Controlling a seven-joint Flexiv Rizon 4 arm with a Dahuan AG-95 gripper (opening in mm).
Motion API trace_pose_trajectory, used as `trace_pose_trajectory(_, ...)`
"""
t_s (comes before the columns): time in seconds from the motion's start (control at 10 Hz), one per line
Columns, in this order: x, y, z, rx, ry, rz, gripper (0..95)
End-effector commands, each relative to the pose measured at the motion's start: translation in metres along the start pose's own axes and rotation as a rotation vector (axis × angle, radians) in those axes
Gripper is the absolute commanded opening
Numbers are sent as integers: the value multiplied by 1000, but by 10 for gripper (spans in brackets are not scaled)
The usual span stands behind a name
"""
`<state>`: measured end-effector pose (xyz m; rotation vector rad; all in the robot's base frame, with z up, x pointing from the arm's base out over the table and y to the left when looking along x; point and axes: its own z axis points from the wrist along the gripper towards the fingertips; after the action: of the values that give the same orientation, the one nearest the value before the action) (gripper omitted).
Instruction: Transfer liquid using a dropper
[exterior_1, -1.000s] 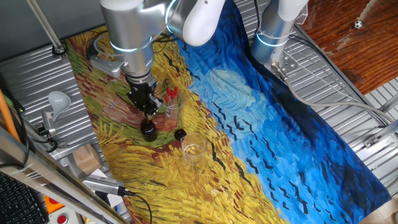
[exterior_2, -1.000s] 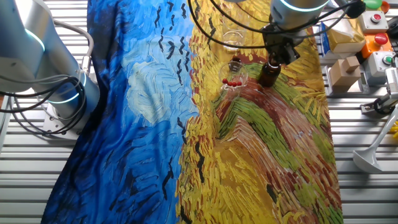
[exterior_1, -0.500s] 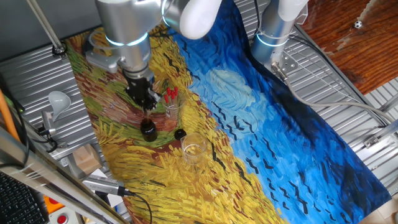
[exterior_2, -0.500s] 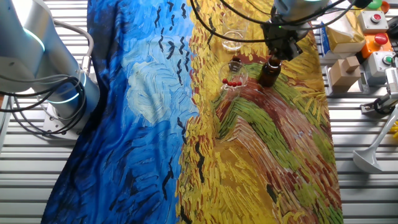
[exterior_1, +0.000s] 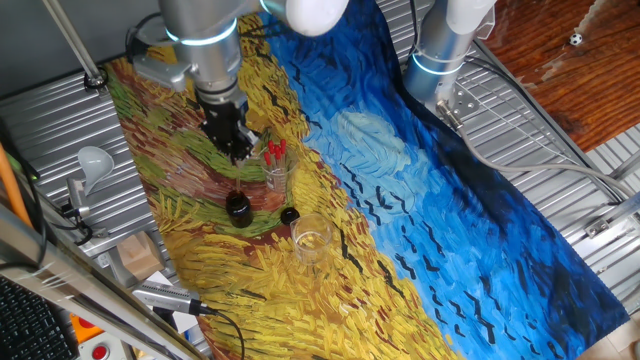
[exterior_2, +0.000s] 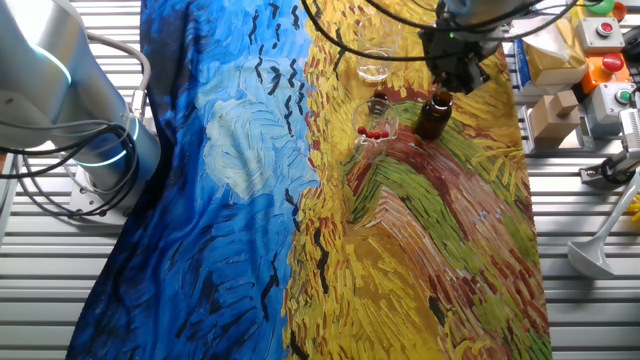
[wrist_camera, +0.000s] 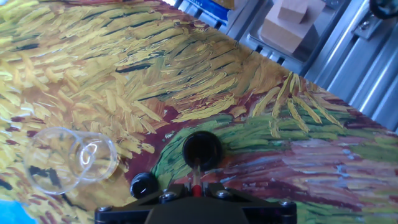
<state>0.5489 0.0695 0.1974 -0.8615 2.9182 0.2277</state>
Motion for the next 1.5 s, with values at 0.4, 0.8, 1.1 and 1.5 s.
trace_pose_trajectory(0.4,2,0,-7,-10,5,-4,0)
trace_pose_trajectory(0.8,2,4,-13,-14,5,2,0)
trace_pose_trajectory(1.1,0,9,-20,-15,9,14,0)
trace_pose_trajectory(1.5,-6,18,-31,-21,18,33,0)
